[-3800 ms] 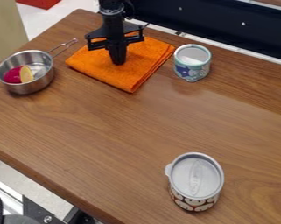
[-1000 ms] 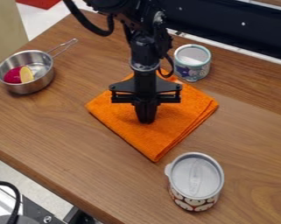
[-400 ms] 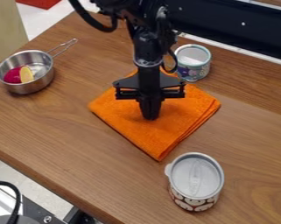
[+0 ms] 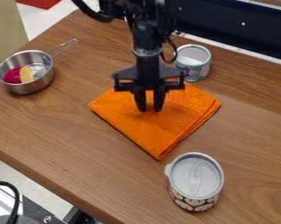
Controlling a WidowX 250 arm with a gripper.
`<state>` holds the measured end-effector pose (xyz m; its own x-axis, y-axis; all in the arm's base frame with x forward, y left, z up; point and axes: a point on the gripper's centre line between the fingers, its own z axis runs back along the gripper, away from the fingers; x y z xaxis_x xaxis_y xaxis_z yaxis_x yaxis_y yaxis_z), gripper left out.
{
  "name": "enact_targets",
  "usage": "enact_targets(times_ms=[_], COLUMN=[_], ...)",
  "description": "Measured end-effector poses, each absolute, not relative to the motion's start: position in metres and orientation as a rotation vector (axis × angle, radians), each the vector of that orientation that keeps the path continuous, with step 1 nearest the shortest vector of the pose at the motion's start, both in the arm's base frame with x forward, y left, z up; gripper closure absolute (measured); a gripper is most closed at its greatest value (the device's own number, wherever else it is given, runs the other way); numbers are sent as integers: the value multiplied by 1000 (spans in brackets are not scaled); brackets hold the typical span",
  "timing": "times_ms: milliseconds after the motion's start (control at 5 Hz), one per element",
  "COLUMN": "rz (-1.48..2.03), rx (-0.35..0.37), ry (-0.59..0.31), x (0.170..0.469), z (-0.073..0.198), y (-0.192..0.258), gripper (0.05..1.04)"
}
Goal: Move the orange cloth to the middle of the table
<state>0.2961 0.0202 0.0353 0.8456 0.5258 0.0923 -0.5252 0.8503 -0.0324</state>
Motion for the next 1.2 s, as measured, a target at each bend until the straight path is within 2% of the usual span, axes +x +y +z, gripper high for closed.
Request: enact_targets(times_ms=[200,400,600,1200], rz=[555,561,567,571], rx=[-9,-15,-25,-63], ry=[-95,-87,-89,-41], x=[296,295,295,293], z=[37,37,45,68], y=[20,21,21,33], gripper=[357,113,85,85])
